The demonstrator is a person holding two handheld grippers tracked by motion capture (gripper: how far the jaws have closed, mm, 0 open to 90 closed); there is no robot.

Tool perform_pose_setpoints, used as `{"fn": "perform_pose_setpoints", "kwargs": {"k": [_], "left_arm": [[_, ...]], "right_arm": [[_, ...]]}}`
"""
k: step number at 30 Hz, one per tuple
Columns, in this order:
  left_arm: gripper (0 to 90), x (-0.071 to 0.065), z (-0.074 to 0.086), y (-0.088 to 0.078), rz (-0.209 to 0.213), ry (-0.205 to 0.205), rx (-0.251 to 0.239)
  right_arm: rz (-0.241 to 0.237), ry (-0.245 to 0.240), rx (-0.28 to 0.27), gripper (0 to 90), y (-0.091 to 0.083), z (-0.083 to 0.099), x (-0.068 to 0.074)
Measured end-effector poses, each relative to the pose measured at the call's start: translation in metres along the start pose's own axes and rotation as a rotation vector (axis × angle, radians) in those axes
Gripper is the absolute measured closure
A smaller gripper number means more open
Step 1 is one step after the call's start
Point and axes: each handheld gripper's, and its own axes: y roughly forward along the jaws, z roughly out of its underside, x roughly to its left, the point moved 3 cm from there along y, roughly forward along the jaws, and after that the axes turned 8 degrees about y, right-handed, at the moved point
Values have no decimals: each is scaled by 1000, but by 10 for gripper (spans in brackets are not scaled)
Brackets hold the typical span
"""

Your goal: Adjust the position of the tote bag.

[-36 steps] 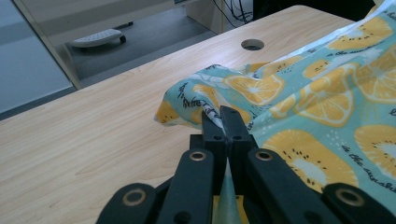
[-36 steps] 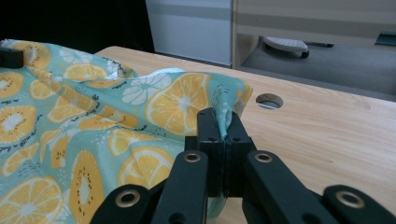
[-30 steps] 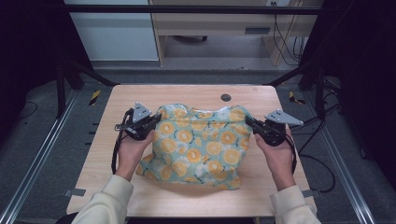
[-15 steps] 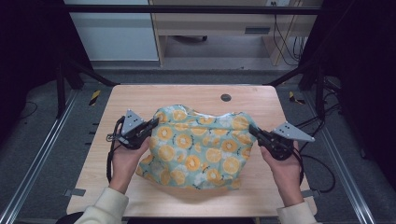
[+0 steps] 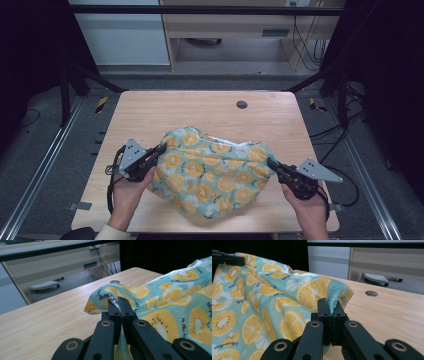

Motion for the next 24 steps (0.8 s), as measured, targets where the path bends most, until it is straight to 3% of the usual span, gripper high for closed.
{"fn": "perform_pose_setpoints", "kwargs": {"k": [7,24], "left_arm": [[900,-11,14,-23,29,-30,-48],[900,-18,31,-64,75,-38,-81]], "right_arm": [[-22,-3,-3,888,-9,8,9],[-93,-42,-19,887,-24,17,34]]}}
